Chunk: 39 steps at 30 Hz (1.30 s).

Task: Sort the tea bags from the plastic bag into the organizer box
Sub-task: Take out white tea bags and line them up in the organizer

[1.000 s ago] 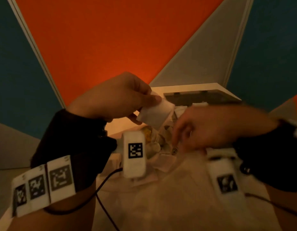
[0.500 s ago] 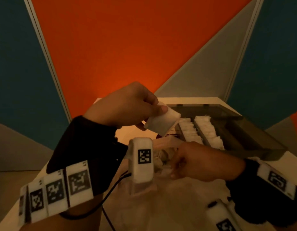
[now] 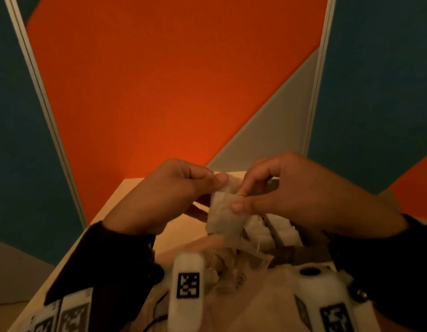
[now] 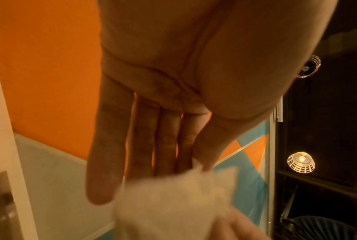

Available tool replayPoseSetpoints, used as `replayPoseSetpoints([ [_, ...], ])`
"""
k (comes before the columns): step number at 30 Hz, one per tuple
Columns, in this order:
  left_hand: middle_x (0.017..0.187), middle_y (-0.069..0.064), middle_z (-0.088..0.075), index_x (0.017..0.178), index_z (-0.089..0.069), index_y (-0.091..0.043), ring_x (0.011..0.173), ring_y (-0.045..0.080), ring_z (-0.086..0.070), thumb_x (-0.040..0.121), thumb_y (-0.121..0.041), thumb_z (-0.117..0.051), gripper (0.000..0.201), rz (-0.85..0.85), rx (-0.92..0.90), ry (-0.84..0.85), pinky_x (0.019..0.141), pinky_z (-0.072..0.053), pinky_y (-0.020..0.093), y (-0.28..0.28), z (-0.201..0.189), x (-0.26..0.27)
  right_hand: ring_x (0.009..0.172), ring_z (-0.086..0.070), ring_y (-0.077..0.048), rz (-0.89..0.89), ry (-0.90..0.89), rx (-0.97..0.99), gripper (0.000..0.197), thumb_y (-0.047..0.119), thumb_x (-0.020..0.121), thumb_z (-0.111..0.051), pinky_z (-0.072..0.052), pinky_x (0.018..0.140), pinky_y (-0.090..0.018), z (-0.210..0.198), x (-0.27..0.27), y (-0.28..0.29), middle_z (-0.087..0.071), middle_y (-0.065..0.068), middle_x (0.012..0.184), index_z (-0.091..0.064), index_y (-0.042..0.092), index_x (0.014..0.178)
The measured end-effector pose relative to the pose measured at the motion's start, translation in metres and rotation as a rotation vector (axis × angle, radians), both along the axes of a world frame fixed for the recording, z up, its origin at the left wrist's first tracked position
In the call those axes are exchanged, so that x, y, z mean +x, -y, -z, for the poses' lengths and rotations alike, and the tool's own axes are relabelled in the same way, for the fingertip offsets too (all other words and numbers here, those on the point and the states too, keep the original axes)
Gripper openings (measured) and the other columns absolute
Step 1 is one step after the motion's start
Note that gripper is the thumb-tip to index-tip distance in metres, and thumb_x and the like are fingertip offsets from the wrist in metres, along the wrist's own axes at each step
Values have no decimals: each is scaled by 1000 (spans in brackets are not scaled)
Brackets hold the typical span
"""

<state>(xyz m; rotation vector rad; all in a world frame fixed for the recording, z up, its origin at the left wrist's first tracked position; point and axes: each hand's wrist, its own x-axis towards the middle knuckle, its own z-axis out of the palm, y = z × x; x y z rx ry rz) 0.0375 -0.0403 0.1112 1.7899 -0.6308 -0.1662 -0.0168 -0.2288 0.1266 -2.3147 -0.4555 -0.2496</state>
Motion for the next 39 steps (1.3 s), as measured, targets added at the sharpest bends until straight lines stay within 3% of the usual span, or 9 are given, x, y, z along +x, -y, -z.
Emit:
replayPoseSetpoints([
  [2, 85, 23, -73, 89, -74, 5, 67, 23, -69, 91, -19, -58, 28, 12, -70, -21, 52, -52, 25, 1, -3, -5, 84, -66, -17, 73, 22, 84, 10, 36, 70, -83, -56, 83, -46, 2, 4, -1, -70, 8, 84, -77, 29, 72],
  [11, 85, 17, -75, 87, -77, -4, 76, 25, -71, 76, -43, -61, 44, 34, -52, -3, 57, -55, 28, 3, -3, -8, 82, -72, -15, 59, -84, 279, 11, 26, 75, -79, -57, 87, -43, 10, 14, 1, -76, 0, 80, -79, 16, 80],
  [14, 81, 20, -73, 80, -75, -2, 69, 26, -67, 73, -35, -68, 34, -39, 3, 85, 59, -55, 31, 7, 2, -4, 84, -71, -22, 58, -85, 286, 11, 24, 74, -81, -58, 85, -43, 12, 20, 6, -76, -5, 78, -79, 14, 78],
  [18, 71, 29, -65, 70, -71, -1, 58, 23, -50, 84, -23, -70, 27, -134, 130, 213, 57, -40, 33, 9, 7, 0, 74, -70, -8, 35, -139, 218, 12, 28, 72, -80, -57, 68, -20, 10, 20, 15, -75, 1, 76, -79, 17, 76],
  [22, 51, 15, -51, 58, -65, -6, 52, 15, -41, 85, -27, -68, 35, -107, 266, 243, 51, -33, 25, 6, 6, -2, 83, -72, -13, 55, -116, 174, 30, 41, 61, -74, -57, 79, -30, 7, 19, 30, -77, 2, 80, -80, 19, 81],
  [28, 67, 28, -63, 74, -69, 4, 56, 21, -52, 78, -32, -66, 36, 65, 248, 200, 55, -40, 29, 5, 6, -1, 77, -70, -1, 94, -129, 218, 21, 33, 67, -75, -49, 58, -9, 11, 23, 47, -77, 9, 79, -80, 20, 82],
  [31, 73, 32, -64, 76, -68, 7, 59, 25, -55, 79, -31, -68, 38, 115, 225, 177, 58, -43, 33, 5, 7, -2, 80, -69, 2, 116, -229, 12, 8, 28, 75, -78, -51, 76, -23, 25, 40, 49, -76, 13, 83, -79, 27, 83],
  [35, 66, 33, -55, 69, -61, 10, 56, 22, -48, 79, -34, -68, 46, 91, 238, 193, 58, -38, 32, 6, 7, -3, 97, -63, -1, 132, -262, -297, 26, 24, 87, -71, -51, 96, -36, 33, 49, 57, -70, 17, 102, -69, 36, 110],
  [39, 63, 29, -56, 66, -64, 4, 57, 19, -47, 81, -33, -67, 40, 35, 238, 185, 58, -37, 31, 8, 5, -7, 83, -69, -10, 81, -166, 101, 23, 37, 87, -59, -52, 74, -27, 9, 14, 44, -76, 8, 91, -75, 25, 99],
])
